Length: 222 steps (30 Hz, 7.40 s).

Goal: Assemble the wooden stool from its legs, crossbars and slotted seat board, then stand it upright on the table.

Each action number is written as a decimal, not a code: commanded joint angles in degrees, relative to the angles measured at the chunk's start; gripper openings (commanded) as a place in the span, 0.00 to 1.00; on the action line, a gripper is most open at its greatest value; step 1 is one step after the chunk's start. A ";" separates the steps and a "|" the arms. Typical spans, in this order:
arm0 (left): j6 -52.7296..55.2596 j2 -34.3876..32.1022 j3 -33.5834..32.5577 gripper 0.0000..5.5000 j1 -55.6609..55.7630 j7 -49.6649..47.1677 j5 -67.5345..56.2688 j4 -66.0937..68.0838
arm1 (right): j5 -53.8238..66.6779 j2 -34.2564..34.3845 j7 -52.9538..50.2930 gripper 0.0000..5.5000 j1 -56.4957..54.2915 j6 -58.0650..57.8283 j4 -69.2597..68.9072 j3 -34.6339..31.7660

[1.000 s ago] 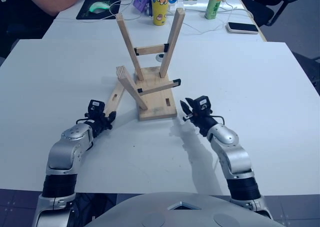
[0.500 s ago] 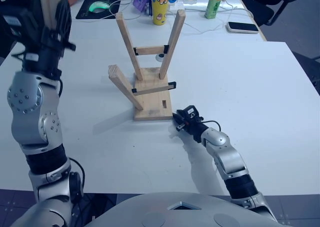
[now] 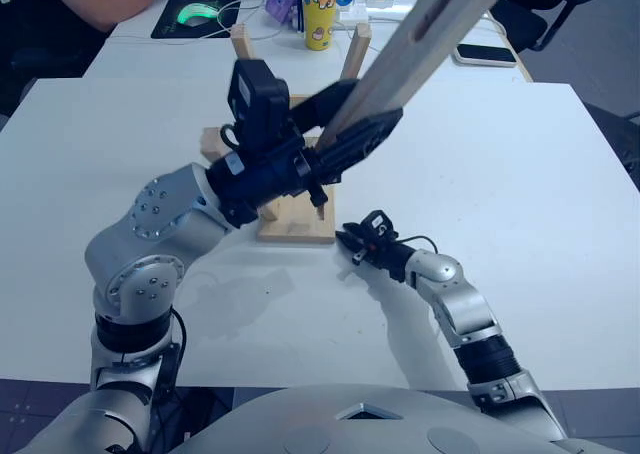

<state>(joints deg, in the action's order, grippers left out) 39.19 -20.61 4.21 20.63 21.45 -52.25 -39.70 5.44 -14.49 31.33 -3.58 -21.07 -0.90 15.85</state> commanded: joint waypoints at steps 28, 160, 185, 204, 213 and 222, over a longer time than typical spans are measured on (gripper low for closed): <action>7.23 -8.98 1.64 0.38 -11.80 33.51 -3.67 21.53 | 57.72 -24.67 39.65 0.76 -13.28 -43.64 -0.56 -30.81; -21.84 -2.37 15.67 0.72 -21.75 17.27 45.20 38.38 | 10.21 -16.49 42.27 0.37 -39.64 -4.09 11.93 8.89; -22.83 -3.78 10.15 0.72 -21.46 15.37 45.34 43.07 | 11.69 -13.10 36.06 0.37 -30.96 1.37 16.86 4.96; -17.58 -3.99 12.32 0.51 -20.76 12.52 49.18 48.76 | 13.39 -11.56 33.73 0.61 -30.37 1.41 18.93 -1.71; -19.55 -3.55 12.06 0.38 -17.94 12.04 49.07 52.93 | 34.83 -16.81 30.02 0.46 -27.21 -13.95 5.49 -22.11; -20.89 -4.39 13.63 0.34 -16.66 14.49 49.50 54.18 | 52.64 -1.41 5.76 0.19 -51.04 -10.31 2.87 -32.27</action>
<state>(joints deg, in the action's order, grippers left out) 11.82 -23.14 14.62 9.08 34.93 -6.65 6.54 58.86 -19.11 41.22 -50.58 -34.32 2.30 -15.47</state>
